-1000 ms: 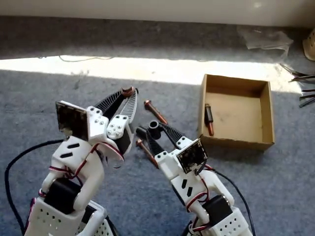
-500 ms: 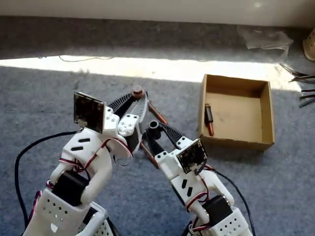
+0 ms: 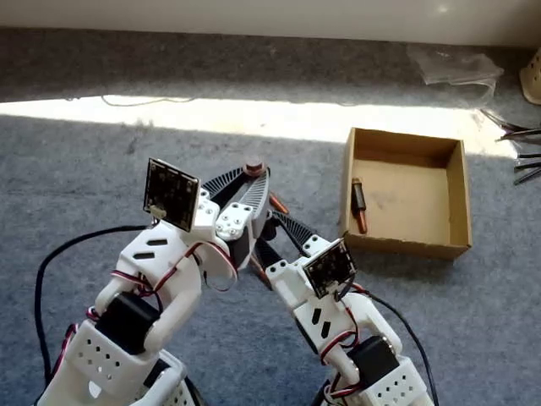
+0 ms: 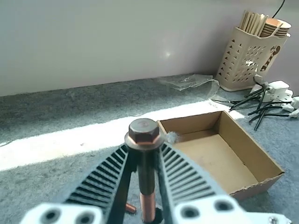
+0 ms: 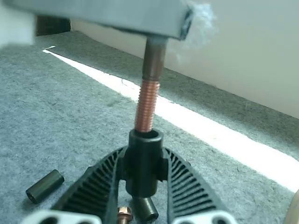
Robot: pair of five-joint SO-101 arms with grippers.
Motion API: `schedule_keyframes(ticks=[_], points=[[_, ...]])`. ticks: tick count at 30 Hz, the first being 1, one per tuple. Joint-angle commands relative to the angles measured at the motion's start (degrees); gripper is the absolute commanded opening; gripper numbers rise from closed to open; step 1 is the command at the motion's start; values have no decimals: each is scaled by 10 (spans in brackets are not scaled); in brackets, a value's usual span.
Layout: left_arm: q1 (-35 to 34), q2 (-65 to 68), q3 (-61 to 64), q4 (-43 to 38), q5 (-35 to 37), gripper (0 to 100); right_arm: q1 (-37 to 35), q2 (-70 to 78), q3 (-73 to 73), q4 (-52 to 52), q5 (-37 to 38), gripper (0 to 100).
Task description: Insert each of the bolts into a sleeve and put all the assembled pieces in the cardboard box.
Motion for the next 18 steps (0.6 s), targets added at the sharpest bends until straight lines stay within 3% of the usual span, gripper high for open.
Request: schedule_keyframes(ticks=[1,18], points=[[21,0,-37,-14,15,11,-4,-10,0,-18,8,5],[17,0,10,-28,18,10,-2,-10,0,-18,8,5]])
